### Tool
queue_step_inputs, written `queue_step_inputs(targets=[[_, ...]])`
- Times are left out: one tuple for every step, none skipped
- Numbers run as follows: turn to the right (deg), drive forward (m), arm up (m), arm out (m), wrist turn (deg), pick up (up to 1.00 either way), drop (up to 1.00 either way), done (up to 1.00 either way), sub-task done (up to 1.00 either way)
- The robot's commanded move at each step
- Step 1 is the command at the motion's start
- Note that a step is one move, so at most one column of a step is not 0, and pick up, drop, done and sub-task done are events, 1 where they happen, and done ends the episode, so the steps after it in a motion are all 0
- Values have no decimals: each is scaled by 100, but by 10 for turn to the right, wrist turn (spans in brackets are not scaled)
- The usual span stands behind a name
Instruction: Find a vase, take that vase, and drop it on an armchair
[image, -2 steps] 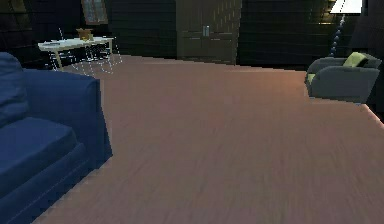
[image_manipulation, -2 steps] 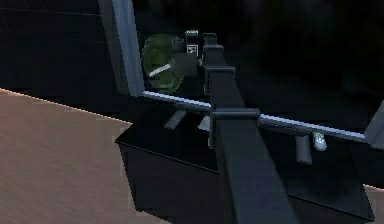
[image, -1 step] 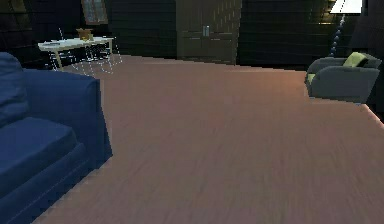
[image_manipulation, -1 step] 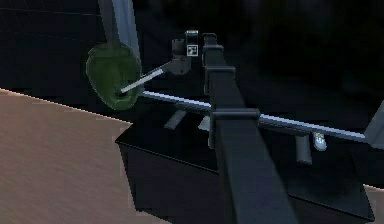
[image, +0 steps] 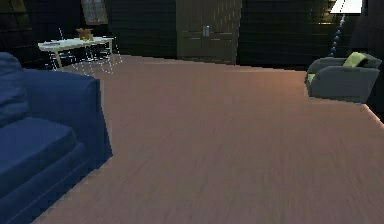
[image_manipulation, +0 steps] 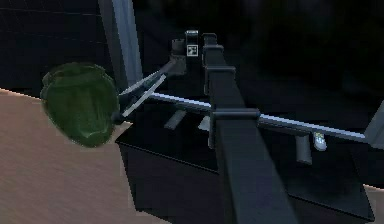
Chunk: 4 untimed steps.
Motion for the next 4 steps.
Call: queue_step_inputs(targets=[[0,0,0,0,-150,0,0,0,0],[0,0,0,-48,0,0,0,0,0],[300,0,0,0,0,0,0,0,0],[0,85,0,0,0,0,0,0,0]])
